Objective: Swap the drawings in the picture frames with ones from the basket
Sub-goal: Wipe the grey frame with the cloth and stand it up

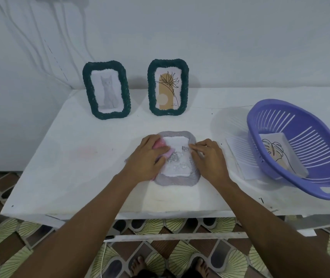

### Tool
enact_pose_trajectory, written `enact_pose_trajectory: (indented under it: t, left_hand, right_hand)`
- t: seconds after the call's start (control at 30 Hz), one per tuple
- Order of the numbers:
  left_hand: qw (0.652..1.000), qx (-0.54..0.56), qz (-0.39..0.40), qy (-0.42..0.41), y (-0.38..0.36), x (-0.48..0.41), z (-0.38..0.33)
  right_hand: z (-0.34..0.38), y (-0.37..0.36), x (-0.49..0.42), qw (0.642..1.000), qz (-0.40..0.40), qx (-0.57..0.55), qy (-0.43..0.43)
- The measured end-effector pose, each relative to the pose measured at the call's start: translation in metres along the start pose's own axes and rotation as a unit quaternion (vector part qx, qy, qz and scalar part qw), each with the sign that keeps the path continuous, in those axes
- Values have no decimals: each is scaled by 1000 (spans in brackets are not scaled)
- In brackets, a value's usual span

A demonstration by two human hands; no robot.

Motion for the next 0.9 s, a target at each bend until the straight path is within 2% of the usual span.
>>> enact_pose_trajectory:
  t: [0.17, 0.27, 0.4, 0.6, 0.7, 0.8, 0.9]
  left_hand:
    - [996, 63, 9, -61, 5, 40, -20]
    - [996, 53, 10, -68, 6, 51, -25]
    - [1000, -8, -20, -4, 13, 58, -10]
    - [985, -146, 25, 92, 30, 80, 41]
    - [970, -166, 56, 170, 37, 103, 73]
    - [949, -180, 45, 253, 55, 125, 88]
    - [939, -180, 64, 287, 61, 136, 91]
  right_hand:
    - [2, 2, -1, 1000, -12, 8, 5]
    - [1, 2, 0, 1000, -14, 8, 8]
    - [0, 1, 1, 1000, -20, 18, 14]
    - [0, 3, -1, 999, -27, 20, 25]
    - [-4, 3, -1, 999, -30, 18, 31]
    - [-10, 0, -5, 999, -18, 13, 25]
    - [-11, -2, -6, 1000, -14, 13, 22]
Point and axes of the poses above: each hand's wrist, its own x-axis away from the middle knuckle, its own y-axis out of the back of the hand, z = x × y, the point moved 8 cm from there along -x, towards the middle knuckle, and after that the axes turned 15 degrees about -y, right-handed, at the moved point
